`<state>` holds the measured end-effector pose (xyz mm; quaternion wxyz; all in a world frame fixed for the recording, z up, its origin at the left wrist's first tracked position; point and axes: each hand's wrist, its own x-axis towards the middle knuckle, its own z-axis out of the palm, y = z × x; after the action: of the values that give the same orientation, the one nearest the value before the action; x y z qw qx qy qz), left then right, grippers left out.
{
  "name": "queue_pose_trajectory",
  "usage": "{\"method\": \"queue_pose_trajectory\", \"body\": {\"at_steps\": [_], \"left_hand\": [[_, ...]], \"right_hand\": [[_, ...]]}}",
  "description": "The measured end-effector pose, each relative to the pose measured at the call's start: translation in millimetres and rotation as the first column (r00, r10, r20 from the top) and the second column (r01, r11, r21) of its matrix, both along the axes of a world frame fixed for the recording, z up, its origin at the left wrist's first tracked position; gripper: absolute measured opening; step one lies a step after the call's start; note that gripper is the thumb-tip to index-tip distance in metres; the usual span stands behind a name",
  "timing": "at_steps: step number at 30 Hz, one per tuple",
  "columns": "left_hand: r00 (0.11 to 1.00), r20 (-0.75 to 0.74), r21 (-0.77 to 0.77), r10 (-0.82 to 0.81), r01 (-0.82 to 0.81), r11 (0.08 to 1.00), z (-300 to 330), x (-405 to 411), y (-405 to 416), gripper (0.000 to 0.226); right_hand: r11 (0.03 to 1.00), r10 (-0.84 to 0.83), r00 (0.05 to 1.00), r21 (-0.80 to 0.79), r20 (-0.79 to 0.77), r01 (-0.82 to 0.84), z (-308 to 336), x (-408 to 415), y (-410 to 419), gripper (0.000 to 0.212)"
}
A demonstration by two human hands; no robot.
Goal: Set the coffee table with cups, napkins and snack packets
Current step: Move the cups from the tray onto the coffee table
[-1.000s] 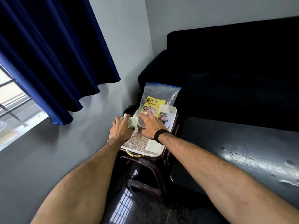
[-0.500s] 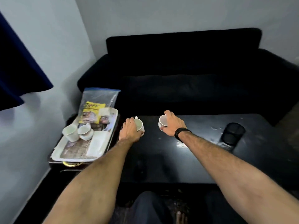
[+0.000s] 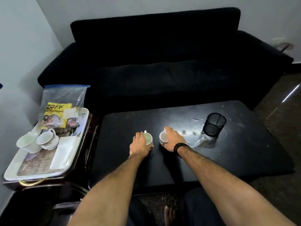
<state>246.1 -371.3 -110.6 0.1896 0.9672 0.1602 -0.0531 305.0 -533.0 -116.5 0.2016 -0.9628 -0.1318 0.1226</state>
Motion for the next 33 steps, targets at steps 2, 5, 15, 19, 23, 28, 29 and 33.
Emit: {"method": "queue_pose_trajectory", "body": {"at_steps": [2,5,15,19,23,28,29,33], "left_hand": [[0.999,0.029,-0.025,0.022,-0.021,0.999,-5.7,0.9,-3.2,0.074],[0.996,0.056,-0.085,0.07,-0.065,0.994,-8.4,0.4,-2.2,0.076],[0.976,0.022,-0.342,0.215,-0.195,0.919,0.2,-8.2,-1.4,0.061],[0.978,0.005,-0.342,0.209,-0.194,0.919,0.2,-7.8,-1.3,0.063],[0.989,-0.088,-0.298,0.118,-0.139,0.944,0.5,-8.4,5.8,0.112],[0.994,-0.02,-0.225,0.103,-0.105,0.969,16.8,-8.3,36.1,0.107],[0.993,0.01,-0.21,0.119,-0.114,0.971,23.7,-8.5,44.8,0.102],[0.983,0.114,-0.119,0.142,-0.128,0.985,53.8,-21.1,85.0,0.083]], "right_hand": [[1.0,-0.012,1.0,0.004,0.006,0.012,-6.4,2.1,-0.5,0.061],[1.0,-0.019,1.0,0.02,0.018,0.018,-9.6,5.5,-3.8,0.063],[0.996,-0.069,0.998,0.054,-0.013,0.07,-6.8,3.1,-15.1,0.063],[0.996,-0.072,0.997,0.044,-0.035,0.074,-5.8,1.7,-17.0,0.067],[0.999,-0.035,0.997,-0.02,0.066,0.036,1.2,1.2,-18.3,0.077],[0.99,-0.117,0.974,0.102,0.196,0.099,38.0,15.1,-5.2,0.073],[0.989,-0.111,0.97,0.117,0.217,0.087,47.2,18.0,2.6,0.071],[0.988,-0.031,0.961,0.156,0.275,-0.013,78.6,19.7,53.2,0.064]]}}
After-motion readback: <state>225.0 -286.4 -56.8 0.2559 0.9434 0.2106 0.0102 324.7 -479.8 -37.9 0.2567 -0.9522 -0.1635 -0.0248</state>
